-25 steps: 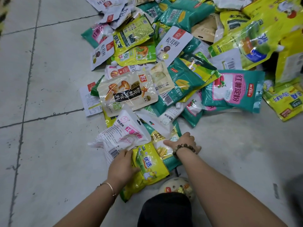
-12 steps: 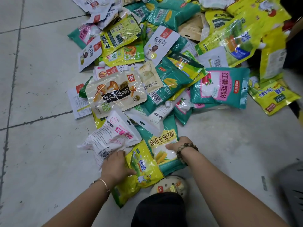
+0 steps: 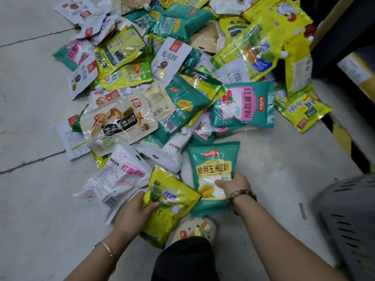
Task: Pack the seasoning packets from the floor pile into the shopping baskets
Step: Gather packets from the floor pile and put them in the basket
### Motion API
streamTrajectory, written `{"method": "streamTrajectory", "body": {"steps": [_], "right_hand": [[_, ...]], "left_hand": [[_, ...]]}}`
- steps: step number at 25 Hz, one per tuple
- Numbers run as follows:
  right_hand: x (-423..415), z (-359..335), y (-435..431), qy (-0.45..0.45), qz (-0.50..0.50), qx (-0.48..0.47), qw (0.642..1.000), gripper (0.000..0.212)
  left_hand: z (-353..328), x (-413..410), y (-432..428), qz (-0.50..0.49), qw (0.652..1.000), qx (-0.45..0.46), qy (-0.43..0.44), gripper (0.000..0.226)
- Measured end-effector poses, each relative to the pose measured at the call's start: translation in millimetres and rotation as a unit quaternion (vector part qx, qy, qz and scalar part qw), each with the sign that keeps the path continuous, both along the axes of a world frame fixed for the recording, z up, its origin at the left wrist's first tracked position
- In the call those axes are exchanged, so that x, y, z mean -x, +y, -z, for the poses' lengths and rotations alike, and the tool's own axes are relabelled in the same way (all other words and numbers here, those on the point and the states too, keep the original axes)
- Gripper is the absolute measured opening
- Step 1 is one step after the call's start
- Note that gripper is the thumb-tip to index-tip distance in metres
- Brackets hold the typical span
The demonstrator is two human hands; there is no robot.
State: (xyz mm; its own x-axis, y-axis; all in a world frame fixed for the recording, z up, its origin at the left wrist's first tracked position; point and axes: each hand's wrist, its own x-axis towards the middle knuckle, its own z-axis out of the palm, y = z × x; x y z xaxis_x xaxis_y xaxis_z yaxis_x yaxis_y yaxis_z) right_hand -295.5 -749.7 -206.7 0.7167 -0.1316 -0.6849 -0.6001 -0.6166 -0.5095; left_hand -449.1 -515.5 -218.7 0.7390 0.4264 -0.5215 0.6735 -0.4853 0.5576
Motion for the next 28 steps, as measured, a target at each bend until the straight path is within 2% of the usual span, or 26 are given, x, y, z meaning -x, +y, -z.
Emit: {"method": "streamTrajectory", "body": {"steps": [4,8,11,13,15,19,23,28], "right_hand": [[-4,-19,-29,-0.066,0.082,-0.065,0.992,0.018],[-5,-55,-39,-0.118,0.114,-0.127,0.978,0.025],[-4,-92,-45,-0.156,0.116,-0.135,0.972,0.031],[-5,-120,-50,-0.183,0.134,-0.147,0.963,0.042],[-7,-147,-54,-0.217,0.135,-0.162,0.953,0.041],[-8,-208,-57,-0.318,0.155,-0.196,0.915,0.012],[-9,-266,-64,-0.394,0.18,-0.201,0.879,0.009],[-4,-326,-92,-0.475,0.235,-0.216,0.82,0.016]], "left_hand": [[-27,-26,-14,-0.073,0.994,0.012,-0.083,0.014],[-56,-62,-27,-0.115,0.984,0.015,-0.137,0.011],[-87,-86,-39,-0.15,0.973,0.016,-0.177,0.014],[-114,-100,-45,-0.153,0.969,0.028,-0.194,0.018],[-142,-110,-49,-0.142,0.965,0.049,-0.216,0.018],[-202,-122,-57,-0.117,0.957,0.097,-0.247,0.018],[-262,-133,-69,-0.089,0.945,0.1,-0.297,0.009],[-324,-151,-88,-0.048,0.931,0.13,-0.337,0.011]]}}
